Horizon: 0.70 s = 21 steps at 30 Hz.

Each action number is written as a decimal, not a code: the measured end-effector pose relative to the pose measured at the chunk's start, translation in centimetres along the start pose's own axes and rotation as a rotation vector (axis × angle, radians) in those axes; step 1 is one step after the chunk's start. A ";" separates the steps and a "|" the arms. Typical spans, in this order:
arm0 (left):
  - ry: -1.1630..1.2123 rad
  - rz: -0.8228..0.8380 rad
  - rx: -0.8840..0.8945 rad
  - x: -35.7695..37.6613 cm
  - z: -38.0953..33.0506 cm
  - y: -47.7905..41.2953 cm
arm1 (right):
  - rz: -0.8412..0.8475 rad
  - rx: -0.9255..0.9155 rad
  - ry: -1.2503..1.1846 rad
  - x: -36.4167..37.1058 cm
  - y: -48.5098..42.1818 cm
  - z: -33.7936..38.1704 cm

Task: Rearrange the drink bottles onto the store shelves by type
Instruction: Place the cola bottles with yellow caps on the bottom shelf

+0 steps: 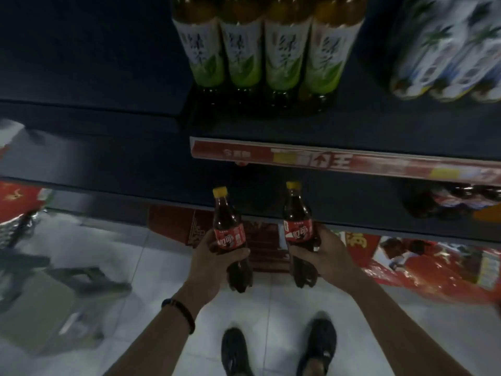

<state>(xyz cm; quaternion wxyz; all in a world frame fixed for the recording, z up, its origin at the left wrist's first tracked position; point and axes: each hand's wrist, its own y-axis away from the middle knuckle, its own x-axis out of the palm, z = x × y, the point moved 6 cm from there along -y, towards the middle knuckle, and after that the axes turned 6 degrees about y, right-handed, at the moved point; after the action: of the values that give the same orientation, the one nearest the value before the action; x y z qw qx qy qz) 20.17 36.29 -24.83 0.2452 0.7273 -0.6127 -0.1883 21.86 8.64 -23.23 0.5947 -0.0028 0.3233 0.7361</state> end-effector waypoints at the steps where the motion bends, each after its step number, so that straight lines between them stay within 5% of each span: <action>1: -0.018 0.001 0.014 -0.1 0.2 -2.1 | -0.009 -0.011 -0.012 1.0 -2.4 -0.5; 13: -0.364 -0.003 0.505 2.1 -1.0 -21.3 | -0.214 -0.313 -0.107 6.4 -27.1 -2.2; 21: -0.418 -0.091 0.554 2.7 1.3 -27.9 | -0.313 -0.358 0.043 7.6 -30.8 -3.2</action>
<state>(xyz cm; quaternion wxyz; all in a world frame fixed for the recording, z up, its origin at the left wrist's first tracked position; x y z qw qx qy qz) 42.24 37.04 -42.17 -0.1009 0.7384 -0.6445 -0.1707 45.50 16.30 -43.25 0.6846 -0.1739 0.1955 0.6804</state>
